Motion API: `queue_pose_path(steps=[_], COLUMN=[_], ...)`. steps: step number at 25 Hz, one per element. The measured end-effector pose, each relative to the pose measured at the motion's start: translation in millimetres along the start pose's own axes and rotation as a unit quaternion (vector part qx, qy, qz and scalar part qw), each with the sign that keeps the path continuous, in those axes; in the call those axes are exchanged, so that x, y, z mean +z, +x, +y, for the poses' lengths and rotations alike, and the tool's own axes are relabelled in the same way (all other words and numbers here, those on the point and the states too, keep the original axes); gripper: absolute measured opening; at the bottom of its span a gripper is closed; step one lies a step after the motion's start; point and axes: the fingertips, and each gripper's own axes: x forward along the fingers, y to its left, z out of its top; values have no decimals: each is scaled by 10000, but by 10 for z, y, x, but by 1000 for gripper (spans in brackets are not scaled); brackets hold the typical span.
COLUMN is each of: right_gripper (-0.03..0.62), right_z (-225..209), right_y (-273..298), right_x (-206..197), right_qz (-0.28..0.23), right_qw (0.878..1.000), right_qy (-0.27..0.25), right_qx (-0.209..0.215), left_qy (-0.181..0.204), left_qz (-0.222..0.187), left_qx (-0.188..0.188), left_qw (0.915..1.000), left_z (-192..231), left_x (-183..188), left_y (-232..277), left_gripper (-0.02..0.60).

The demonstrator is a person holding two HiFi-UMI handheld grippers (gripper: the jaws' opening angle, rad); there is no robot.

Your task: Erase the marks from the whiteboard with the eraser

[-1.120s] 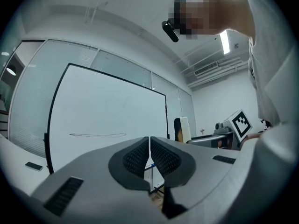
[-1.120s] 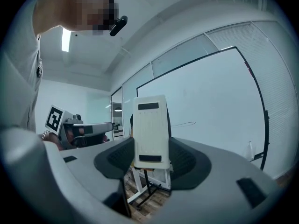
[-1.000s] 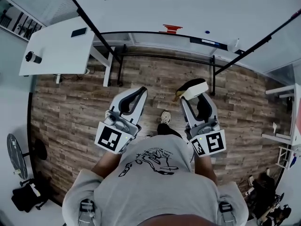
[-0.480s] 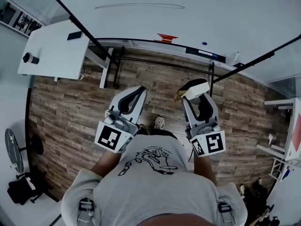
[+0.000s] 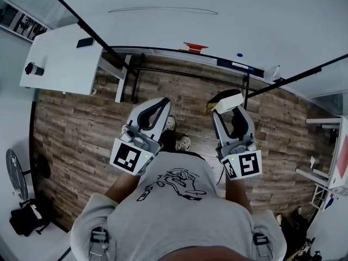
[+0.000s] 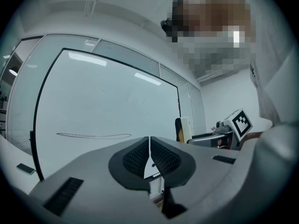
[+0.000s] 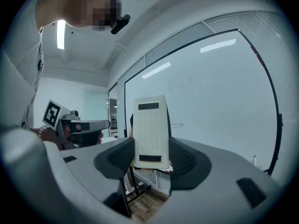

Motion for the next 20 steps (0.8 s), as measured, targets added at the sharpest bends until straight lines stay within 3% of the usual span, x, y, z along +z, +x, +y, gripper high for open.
queue_pose_path(steps=[10,20], right_gripper=[235,235], right_z=[-76,-339], right_y=[778,1447], right_x=[191,280], right_qz=[169,473], right_qw=[9952,9806], right_qy=[-900,-1497], right_qx=[-338,-1170], left_qy=[94,73], left_qz=[-99,-153], left_qx=[-123,-397], left_qw=[9998,9991], left_z=[723,1467], left_x=[71,26], left_y=[253,525], left_gripper=[28,28])
